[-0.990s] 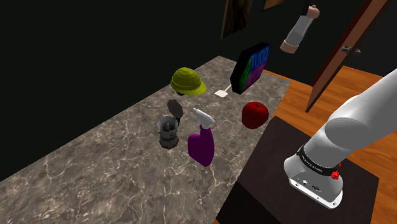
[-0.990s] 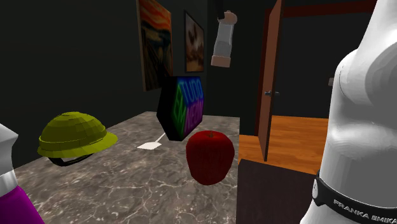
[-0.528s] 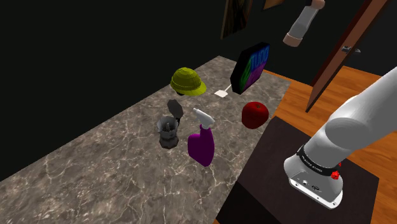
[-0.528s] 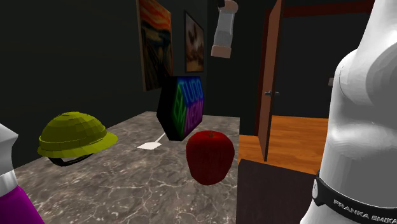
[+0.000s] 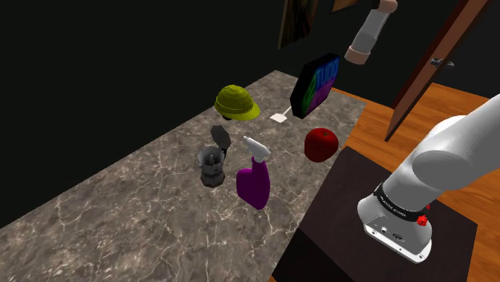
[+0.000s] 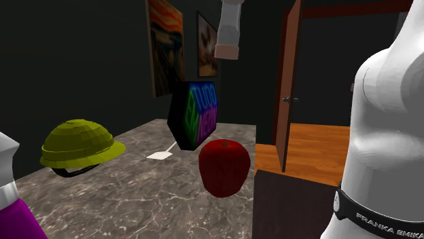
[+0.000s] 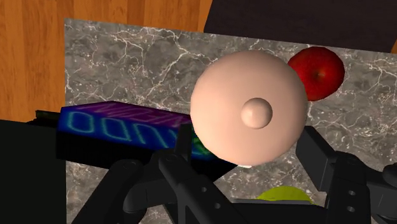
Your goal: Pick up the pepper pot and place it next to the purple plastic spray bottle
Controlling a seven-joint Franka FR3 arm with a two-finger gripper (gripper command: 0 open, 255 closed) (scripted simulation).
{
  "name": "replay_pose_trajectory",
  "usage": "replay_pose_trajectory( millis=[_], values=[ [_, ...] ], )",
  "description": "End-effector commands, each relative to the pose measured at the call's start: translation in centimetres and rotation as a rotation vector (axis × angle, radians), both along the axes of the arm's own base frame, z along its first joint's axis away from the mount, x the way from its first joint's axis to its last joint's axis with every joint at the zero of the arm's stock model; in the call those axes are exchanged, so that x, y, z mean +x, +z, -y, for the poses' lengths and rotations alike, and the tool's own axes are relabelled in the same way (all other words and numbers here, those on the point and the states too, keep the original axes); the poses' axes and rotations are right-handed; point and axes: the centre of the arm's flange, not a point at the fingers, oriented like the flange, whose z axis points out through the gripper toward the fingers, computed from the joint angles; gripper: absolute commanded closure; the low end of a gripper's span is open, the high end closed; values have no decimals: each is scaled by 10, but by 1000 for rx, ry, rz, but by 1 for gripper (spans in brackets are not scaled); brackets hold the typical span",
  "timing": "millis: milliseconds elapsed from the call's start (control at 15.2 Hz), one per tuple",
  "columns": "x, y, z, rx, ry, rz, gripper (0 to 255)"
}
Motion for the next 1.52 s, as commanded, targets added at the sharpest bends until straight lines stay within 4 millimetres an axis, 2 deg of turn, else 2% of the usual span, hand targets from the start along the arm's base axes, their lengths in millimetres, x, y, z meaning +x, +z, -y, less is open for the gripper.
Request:
replay_pose_trajectory(
  millis=[0,1452],
  values=[
    [-2,2,-27,-1,-2,0,255],
    [-2,3,-317,-1,-2,0,255]
  ],
)
